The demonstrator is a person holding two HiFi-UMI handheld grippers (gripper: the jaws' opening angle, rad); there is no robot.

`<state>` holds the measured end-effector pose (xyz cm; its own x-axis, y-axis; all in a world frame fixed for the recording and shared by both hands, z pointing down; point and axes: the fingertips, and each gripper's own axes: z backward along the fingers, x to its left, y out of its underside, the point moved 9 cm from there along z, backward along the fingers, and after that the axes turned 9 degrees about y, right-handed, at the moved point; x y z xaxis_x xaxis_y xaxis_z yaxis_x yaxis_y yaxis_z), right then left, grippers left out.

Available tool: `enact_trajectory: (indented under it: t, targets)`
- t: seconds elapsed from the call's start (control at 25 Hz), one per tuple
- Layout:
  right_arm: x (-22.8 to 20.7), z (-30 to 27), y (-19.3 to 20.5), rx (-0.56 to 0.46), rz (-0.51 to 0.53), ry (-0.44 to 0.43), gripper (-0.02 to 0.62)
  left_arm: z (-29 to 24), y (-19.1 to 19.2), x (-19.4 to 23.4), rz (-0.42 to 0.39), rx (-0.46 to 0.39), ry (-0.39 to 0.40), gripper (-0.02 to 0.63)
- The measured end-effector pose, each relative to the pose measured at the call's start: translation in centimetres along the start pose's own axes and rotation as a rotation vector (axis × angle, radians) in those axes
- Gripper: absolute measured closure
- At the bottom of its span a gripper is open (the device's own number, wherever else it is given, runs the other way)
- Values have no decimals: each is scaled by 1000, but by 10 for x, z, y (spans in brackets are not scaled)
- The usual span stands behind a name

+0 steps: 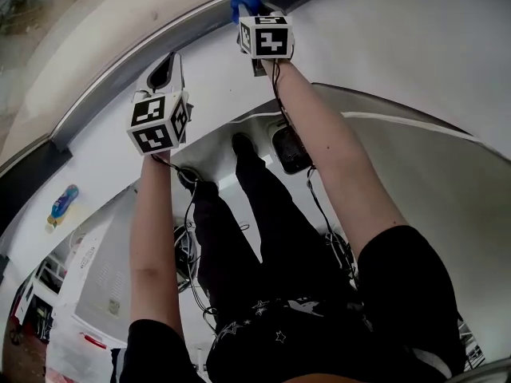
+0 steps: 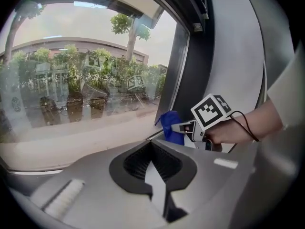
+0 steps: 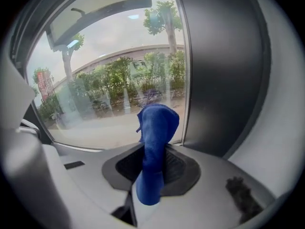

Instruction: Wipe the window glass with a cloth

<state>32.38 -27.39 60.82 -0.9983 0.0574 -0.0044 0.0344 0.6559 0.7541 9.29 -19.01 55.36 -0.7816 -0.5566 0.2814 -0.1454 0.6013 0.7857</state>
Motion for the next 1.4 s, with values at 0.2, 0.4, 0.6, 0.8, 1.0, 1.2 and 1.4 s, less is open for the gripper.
enact_trajectory:
  t: [0.2,0.4,0.6,0.8,1.0,1.2,1.4]
  targets:
    - [-7,4,-2,-10,-32,-15,506,-3,-6,-6,3,-12,-10,597]
    - [-8,22,-5,-20,-80,-41,506,10,-6,-11,52,-32,-46,597]
    - [0,66,-5,-52,-104,-60,506,46,-4,-29,120,-75,-47,597]
    - [35,115,-9,-105,-18,-149,506,88,6,-41,171,-121,-70,597]
    - [76,187,-10,-163,120,-213,506,160,18,-58,227,-177,-101,597]
    - [120,264,-24,-237,196,-288,506,245,17,-69,225,-237,-153,597]
    - [167,342,-33,-298,226,-358,506,338,19,-79,205,-333,-216,597]
